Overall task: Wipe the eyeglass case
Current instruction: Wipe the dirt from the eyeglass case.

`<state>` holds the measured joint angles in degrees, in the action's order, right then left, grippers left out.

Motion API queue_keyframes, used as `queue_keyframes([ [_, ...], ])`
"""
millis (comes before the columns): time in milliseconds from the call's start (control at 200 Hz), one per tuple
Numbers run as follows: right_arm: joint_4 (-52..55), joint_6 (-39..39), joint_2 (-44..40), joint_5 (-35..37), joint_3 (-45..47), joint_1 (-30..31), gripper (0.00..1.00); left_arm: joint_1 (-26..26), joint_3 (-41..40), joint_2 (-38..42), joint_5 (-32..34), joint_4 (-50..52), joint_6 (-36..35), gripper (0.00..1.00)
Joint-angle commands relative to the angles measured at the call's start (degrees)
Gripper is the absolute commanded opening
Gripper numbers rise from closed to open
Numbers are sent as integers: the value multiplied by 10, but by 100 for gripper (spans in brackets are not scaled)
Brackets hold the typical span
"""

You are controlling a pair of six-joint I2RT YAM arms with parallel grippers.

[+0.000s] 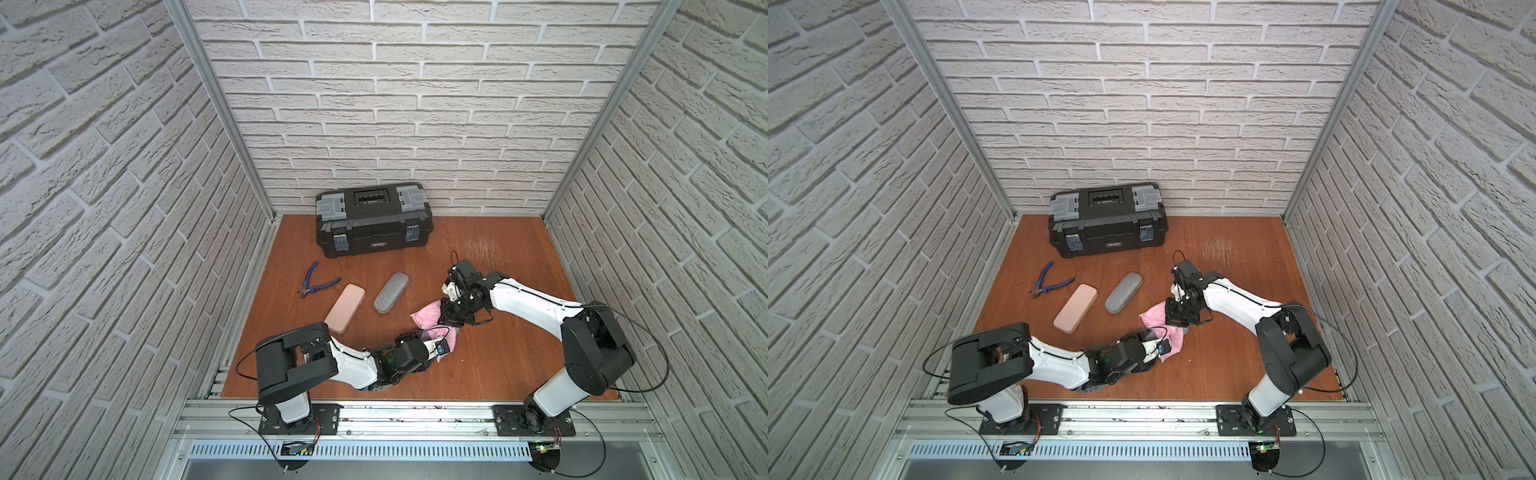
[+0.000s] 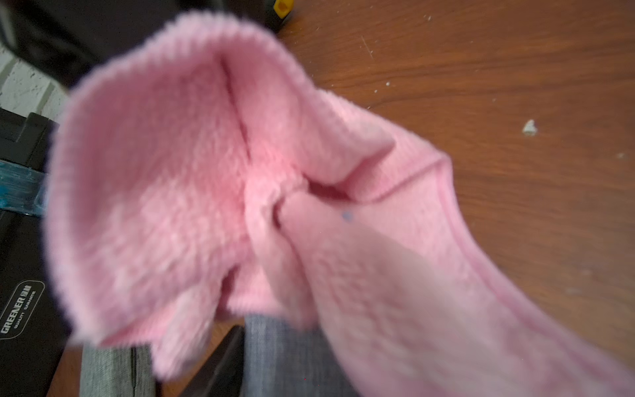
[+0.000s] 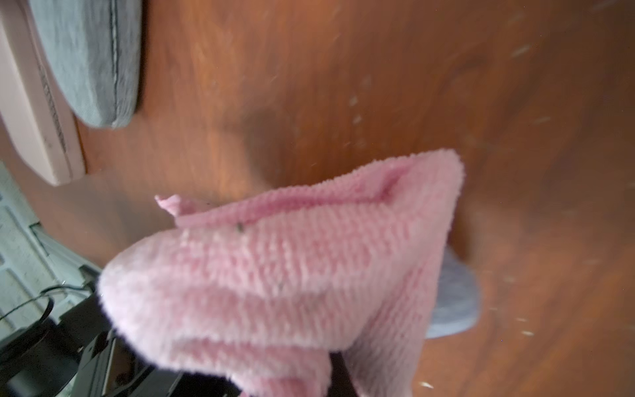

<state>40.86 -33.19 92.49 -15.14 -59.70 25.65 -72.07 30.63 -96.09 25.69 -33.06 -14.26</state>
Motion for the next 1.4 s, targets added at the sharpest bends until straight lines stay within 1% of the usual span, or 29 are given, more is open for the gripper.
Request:
queue_keyframes([
  [0,119,79,-2,349,-22,-7,3,-9,-1,-10,10,-4,-1,21],
  [30,136,85,-10,392,-35,1,3,-10,-1,-10,13,-5,-1,21],
  [55,145,90,-20,408,-49,6,3,-11,-1,-9,15,-5,0,21],
  [75,149,93,-27,410,-58,10,3,-12,-1,-10,17,-5,1,21],
  [115,148,98,-43,384,-73,19,3,-14,0,-13,21,-5,0,20],
  [155,139,91,-55,326,-83,26,3,-19,3,-16,27,-4,-3,20],
  [210,120,53,-63,216,-83,30,3,-26,7,-24,38,-4,-10,20],
  [260,74,2,-67,102,-58,33,3,-33,10,-29,48,-3,-13,20],
  [310,4,-57,-67,0,-17,37,3,-38,13,-33,56,1,-12,20],
  [345,-45,-93,-65,-50,12,38,3,-41,15,-35,66,4,-12,20],
  [385,-81,-114,-62,-75,37,37,3,-47,16,-38,77,3,-13,20],
  [455,-86,-104,-54,-69,65,13,3,-52,20,-45,91,5,-14,20],
  [500,-57,-70,-46,-41,72,-15,3,-56,21,-49,100,3,-15,20],
  [525,-27,-41,-41,-1,66,-26,3,-59,22,-52,104,2,-16,20],
  [575,40,20,-27,113,38,-34,3,-64,23,-56,112,1,-19,20],
  [640,96,67,-14,241,-2,-35,3,-68,25,-60,117,-1,-26,19],
  [680,112,81,-18,283,-26,-33,3,-70,27,-63,121,-1,-30,19],
  [720,120,89,-26,299,-50,-29,3,-73,31,-67,127,2,-34,18],
  [760,121,94,-33,293,-74,-21,3,-75,34,-71,132,4,-40,18],
  [805,112,99,-33,259,-97,-7,3,-81,38,-76,141,7,-46,18],
  [870,100,84,-9,153,-127,12,3,-87,49,-87,156,18,-51,17],
  [935,74,57,22,72,-144,43,3,-94,59,-97,173,24,-58,17],
  [985,38,30,40,14,-140,62,3,-97,67,-105,185,30,-62,16],
  [1040,-13,-7,50,-51,-118,68,3,-100,76,-113,200,37,-61,16],
  [1085,-48,-32,54,-83,-93,67,3,-102,77,-116,207,38,-61,16],
  [1175,-58,-34,56,-96,-46,45,3,-102,78,-117,213,43,-51,16],
  [1255,-45,-11,47,-77,5,-5,3,-102,79,-116,218,45,-43,16],
  [1300,-25,10,39,-51,26,-41,3,-102,80,-117,221,48,-39,16],
  [1390,21,50,22,49,32,-87,3,-102,81,-117,225,50,-32,15],
])
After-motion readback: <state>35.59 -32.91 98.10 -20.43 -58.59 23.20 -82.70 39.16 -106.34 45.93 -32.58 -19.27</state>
